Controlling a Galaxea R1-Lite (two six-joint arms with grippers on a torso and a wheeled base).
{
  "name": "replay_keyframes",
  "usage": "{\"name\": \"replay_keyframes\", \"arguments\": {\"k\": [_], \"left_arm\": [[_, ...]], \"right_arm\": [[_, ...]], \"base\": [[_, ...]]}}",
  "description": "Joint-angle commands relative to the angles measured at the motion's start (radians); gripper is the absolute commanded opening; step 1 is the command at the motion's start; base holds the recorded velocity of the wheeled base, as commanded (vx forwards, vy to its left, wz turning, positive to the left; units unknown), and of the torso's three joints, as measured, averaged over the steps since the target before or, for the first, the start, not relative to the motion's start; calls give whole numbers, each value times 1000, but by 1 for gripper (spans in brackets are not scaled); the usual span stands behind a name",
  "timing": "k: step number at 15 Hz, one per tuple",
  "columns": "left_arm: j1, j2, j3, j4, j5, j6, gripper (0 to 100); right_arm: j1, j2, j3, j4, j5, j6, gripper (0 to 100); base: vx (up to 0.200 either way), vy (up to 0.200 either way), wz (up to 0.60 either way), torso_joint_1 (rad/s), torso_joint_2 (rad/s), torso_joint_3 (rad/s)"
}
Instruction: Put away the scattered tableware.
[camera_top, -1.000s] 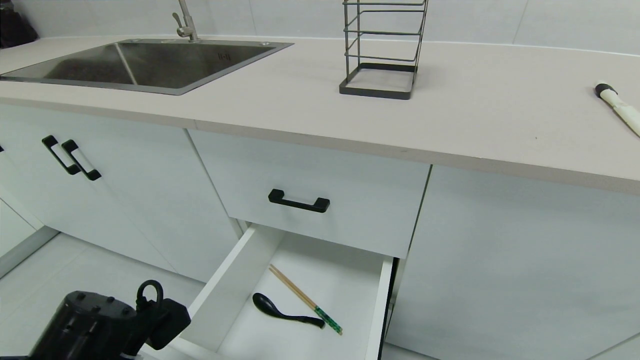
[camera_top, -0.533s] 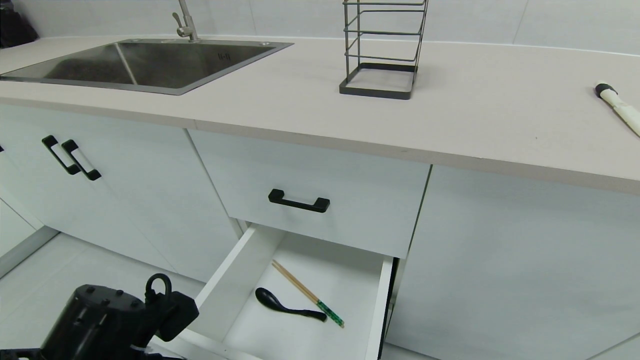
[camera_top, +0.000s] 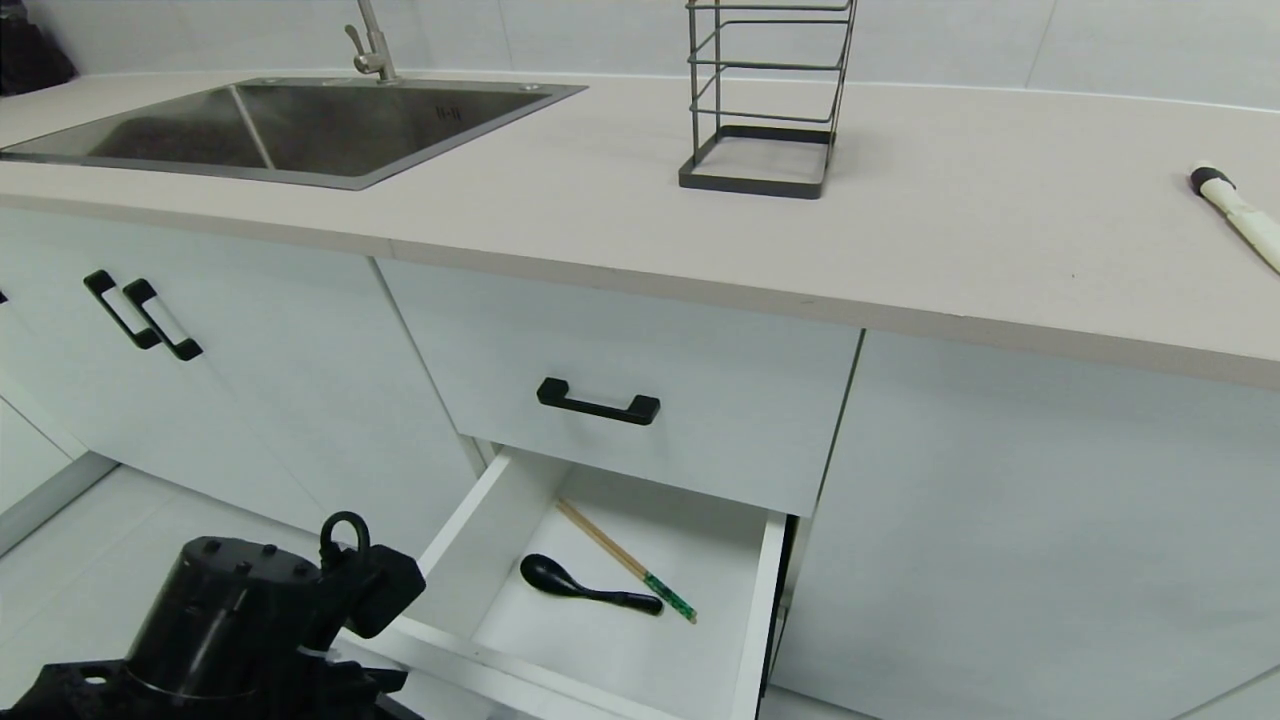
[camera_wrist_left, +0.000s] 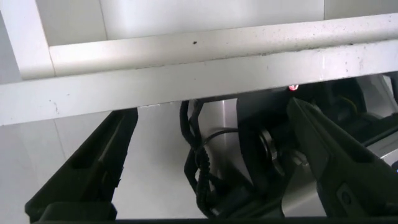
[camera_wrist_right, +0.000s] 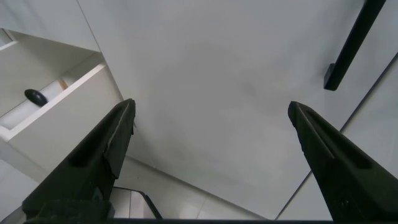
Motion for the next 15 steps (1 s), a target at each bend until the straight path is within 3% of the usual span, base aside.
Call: {"name": "replay_keyframes", "arguments": {"k": [1, 8, 13, 15], "left_arm": [[0, 40, -15, -20, 0, 0, 100], [0, 134, -66, -146, 0, 1, 100], [1, 252, -67, -328, 1, 3, 100], [1, 313, -69, -445, 1, 4, 100]], "right_arm": [[0, 2, 0, 0, 0, 1, 100], [0, 2, 0, 0, 0, 1, 100], [0, 2, 0, 0, 0, 1, 100], [0, 2, 0, 0, 0, 1, 100]], "base": [[0, 0, 0, 0, 0, 0], [0, 0, 0, 0, 0, 0], [0, 0, 0, 0, 0, 0], [0, 0, 0, 0, 0, 0]]}}
